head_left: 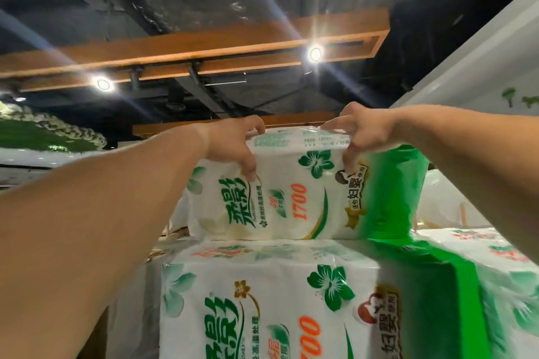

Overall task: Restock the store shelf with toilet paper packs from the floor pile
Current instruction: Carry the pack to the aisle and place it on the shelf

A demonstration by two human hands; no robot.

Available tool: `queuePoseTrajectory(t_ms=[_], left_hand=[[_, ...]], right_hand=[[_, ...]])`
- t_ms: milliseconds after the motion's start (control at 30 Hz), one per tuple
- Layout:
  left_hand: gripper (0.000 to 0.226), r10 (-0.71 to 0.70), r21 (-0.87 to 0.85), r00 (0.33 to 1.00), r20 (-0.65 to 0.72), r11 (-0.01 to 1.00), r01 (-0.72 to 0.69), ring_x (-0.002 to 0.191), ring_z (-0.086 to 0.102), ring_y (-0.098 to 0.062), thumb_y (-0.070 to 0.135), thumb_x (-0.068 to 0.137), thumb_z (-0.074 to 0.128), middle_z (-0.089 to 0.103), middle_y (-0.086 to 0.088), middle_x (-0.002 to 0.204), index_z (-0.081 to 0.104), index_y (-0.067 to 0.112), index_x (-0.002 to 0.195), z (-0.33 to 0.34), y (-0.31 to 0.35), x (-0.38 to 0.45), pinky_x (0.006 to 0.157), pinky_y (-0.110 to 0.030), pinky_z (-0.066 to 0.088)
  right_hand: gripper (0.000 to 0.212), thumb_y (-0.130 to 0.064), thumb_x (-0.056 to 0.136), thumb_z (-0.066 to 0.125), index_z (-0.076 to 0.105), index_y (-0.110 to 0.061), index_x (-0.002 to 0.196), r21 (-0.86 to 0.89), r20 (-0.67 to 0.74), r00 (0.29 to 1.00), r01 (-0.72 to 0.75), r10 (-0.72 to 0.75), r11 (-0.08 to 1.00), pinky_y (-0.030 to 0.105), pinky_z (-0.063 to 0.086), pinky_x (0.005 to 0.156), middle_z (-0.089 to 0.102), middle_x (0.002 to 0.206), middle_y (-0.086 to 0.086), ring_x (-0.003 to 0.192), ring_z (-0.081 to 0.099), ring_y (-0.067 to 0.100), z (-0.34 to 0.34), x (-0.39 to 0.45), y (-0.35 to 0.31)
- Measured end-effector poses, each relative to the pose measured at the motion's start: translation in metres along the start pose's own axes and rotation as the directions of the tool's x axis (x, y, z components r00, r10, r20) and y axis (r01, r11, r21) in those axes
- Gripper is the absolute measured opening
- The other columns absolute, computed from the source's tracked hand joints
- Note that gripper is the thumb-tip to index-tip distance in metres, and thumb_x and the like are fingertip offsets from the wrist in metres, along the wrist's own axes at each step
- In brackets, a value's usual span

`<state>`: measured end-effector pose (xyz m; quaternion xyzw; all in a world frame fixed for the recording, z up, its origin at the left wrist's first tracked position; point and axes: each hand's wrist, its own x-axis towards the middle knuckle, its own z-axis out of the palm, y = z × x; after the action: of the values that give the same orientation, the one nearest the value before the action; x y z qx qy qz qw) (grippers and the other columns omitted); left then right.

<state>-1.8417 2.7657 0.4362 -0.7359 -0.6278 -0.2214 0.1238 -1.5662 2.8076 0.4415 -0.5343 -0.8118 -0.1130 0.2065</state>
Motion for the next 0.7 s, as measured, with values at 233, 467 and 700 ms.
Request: queuePoseTrajectory(t_ms=[233,467,700], left_hand=[[0.071,-0.061,-0.114,0.994,0.092,0.991,0.071,0.088,0.077,-0.022,0.028,0.073,0.082,0.074,-0.001,0.109,0.055,0.036,0.139,0.010,-0.007,0.029,0.083,-0.046,0.062],[0.062,-0.102,0.185,0.988,-0.116,0.975,0.122,0.106,0.057,-0.027,0.056,0.081,0.062,0.063,0.001,0.109,0.036,0.030,0.132,0.046,-0.004,0.049,0.108,-0.056,0.028],[0.079,-0.091,0.242,0.980,-0.179,0.961,0.133,0.144,0.031,-0.031,0.048,0.086,0.060,0.040,-0.006,0.155,0.029,0.024,0.155,0.062,0.009,0.052,0.119,-0.061,0.018]], right_hand=[[0.056,-0.022,0.086,0.072,0.053,-0.023,0.138,-0.007,0.049,0.998,-0.045,0.045,0.999,0.040,0.060,0.079,0.072,0.102,0.003,0.086,0.073,0.023,0.011,0.024,-0.003],[0.038,-0.053,0.089,0.061,0.051,-0.032,0.118,-0.190,-0.111,0.992,-0.080,0.060,0.979,0.045,0.052,0.089,0.055,0.094,-0.007,0.080,0.057,0.014,0.039,0.039,0.004],[0.050,-0.058,0.090,0.053,0.044,-0.035,0.133,-0.178,-0.195,0.976,-0.131,0.096,0.975,0.048,0.034,0.099,0.058,0.103,-0.001,0.108,0.051,0.026,0.057,0.043,0.006]])
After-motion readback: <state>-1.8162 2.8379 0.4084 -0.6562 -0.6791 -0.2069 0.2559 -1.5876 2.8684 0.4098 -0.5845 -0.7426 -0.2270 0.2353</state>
